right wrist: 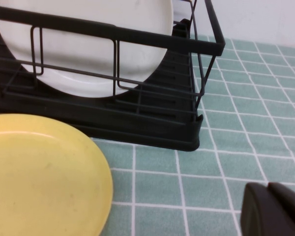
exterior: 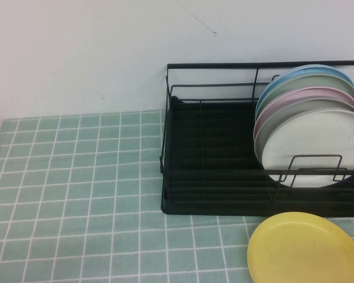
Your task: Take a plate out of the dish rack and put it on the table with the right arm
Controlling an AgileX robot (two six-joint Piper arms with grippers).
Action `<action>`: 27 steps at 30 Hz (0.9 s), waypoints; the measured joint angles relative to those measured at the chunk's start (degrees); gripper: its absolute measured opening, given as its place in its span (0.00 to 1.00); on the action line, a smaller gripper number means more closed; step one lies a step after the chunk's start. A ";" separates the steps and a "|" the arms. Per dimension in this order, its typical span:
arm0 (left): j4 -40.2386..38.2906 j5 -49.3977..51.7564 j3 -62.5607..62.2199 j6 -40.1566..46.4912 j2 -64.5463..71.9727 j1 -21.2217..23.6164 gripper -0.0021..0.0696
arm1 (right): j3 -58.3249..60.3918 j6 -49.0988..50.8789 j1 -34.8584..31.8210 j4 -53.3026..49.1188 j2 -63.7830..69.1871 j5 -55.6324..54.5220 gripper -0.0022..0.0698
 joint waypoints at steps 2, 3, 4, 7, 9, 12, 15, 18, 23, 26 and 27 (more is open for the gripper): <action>0.00 0.00 0.00 0.00 0.00 0.00 0.02 | 0.00 0.00 0.00 0.00 0.00 0.00 0.03; 0.00 0.00 0.00 0.00 0.00 0.00 0.02 | 0.00 0.00 0.00 0.10 0.00 -0.09 0.03; 0.00 0.00 0.00 0.00 0.00 0.00 0.02 | 0.00 0.12 0.00 0.23 0.00 -0.46 0.03; 0.00 0.00 0.00 0.00 0.00 0.00 0.02 | 0.37 1.55 0.00 4.73 0.00 -2.95 0.03; 0.00 0.00 0.00 0.00 0.00 0.00 0.02 | 0.38 2.54 0.00 10.18 0.00 -4.94 0.03; 0.00 0.00 0.00 0.00 0.00 0.00 0.02 | 0.38 3.12 0.00 16.70 0.00 -8.72 0.03; 0.00 0.00 0.00 0.00 0.00 0.00 0.02 | 0.38 3.21 0.00 21.08 0.00 -12.00 0.03; 0.00 0.00 0.00 0.00 0.00 0.00 0.02 | 0.38 3.37 0.00 22.87 0.00 -13.54 0.03; 0.00 0.00 0.00 0.00 0.00 0.00 0.02 | 0.38 3.68 0.00 26.58 0.00 -14.39 0.03; 0.00 0.00 0.00 0.00 0.00 0.00 0.02 | 0.09 3.73 0.00 28.91 0.00 -9.03 0.03; 0.00 0.00 0.00 0.00 0.00 0.00 0.02 | -0.50 3.83 0.00 29.49 0.50 -7.14 0.03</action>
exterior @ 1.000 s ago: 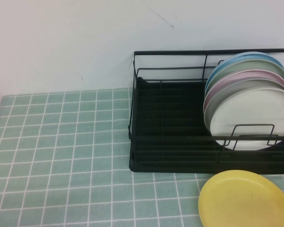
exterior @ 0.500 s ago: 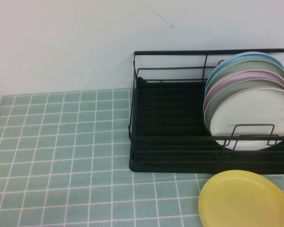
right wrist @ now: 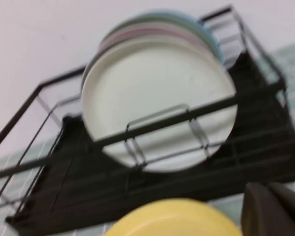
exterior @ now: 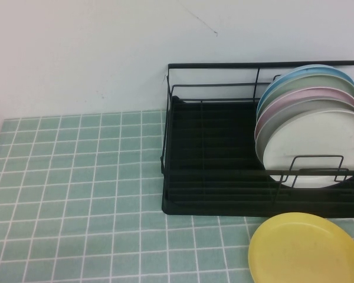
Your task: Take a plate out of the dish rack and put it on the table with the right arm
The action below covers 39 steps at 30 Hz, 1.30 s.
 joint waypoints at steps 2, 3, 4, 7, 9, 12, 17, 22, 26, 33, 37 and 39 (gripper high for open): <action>0.00 0.00 0.00 0.00 0.00 0.00 0.02 | -2.04 0.00 0.00 0.63 2.54 2.72 0.03; 0.00 0.00 0.00 0.00 0.00 0.00 0.02 | -3.66 -0.81 0.00 0.87 4.72 4.16 0.03; 0.00 0.00 0.00 0.00 0.00 0.00 0.02 | -5.15 -2.41 0.00 0.96 6.70 5.42 0.03; 0.00 0.00 0.00 0.00 0.00 0.00 0.02 | -11.63 -10.39 0.00 1.01 14.97 10.13 0.03; 0.00 0.00 0.00 0.00 0.00 0.00 0.02 | -16.07 -16.77 0.00 1.01 21.43 12.21 0.03; 0.00 0.00 0.00 0.00 0.00 0.00 0.02 | -22.03 -24.76 0.00 1.01 31.11 12.96 0.03; 0.00 0.00 0.00 0.00 0.00 0.00 0.02 | -31.77 -34.29 0.00 1.10 44.47 14.22 0.03; 0.00 0.00 0.00 -0.10 0.00 0.00 0.02 | -41.70 -44.66 0.00 1.10 56.20 18.56 0.03; 0.00 0.00 0.00 -0.10 0.00 0.00 0.02 | -48.21 -56.15 0.00 3.37 64.21 20.67 0.04; 0.00 0.00 0.00 -0.10 0.00 0.00 0.02 | -55.46 -69.64 0.00 6.91 75.91 20.53 0.26; 0.00 0.00 0.00 -0.10 0.00 0.00 0.02 | -57.11 -78.17 0.00 9.17 79.83 18.63 0.41; 0.00 0.00 0.00 -0.10 0.00 0.00 0.02 | -57.52 -81.65 0.00 9.97 81.62 17.26 0.44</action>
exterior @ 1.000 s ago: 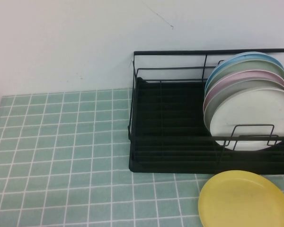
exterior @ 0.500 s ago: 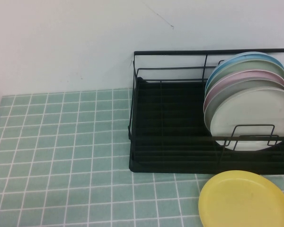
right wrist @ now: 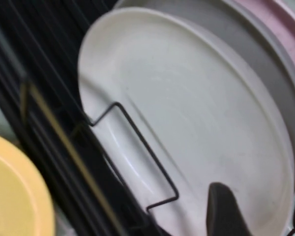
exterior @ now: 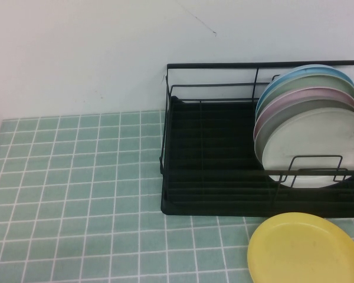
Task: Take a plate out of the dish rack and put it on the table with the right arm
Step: Grasp the plate from the shelf
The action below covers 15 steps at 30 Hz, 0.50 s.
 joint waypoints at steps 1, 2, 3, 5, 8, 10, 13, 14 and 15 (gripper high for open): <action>0.00 0.00 0.00 0.00 0.00 0.00 0.02 | -0.10 -0.82 0.00 0.09 0.77 -0.64 0.45; 0.00 0.00 0.00 0.00 0.00 0.00 0.02 | -0.25 -1.56 0.00 0.23 1.54 -1.25 0.45; 0.00 0.00 0.00 0.00 0.00 0.00 0.02 | -0.39 -2.25 0.00 0.23 2.26 -1.92 0.46; 0.00 0.00 0.00 0.00 0.00 0.00 0.02 | -0.43 -3.54 0.00 0.63 3.45 -3.31 0.46; 0.00 0.00 0.00 0.00 0.00 0.00 0.02 | -0.67 -4.95 0.00 1.32 5.15 -5.76 0.46; 0.00 0.00 0.00 0.00 0.00 0.00 0.02 | -0.81 -5.33 0.00 1.46 6.06 -7.48 0.46; 0.00 0.00 0.00 0.00 0.00 0.00 0.02 | -0.85 -5.45 0.00 1.68 7.03 -8.91 0.46; 0.00 0.00 0.00 0.00 0.00 0.00 0.02 | -0.94 -5.45 0.00 1.82 7.14 -9.07 0.46; 0.00 0.00 0.00 0.00 0.00 0.00 0.02 | -0.94 -5.49 0.00 2.12 7.43 -9.16 0.46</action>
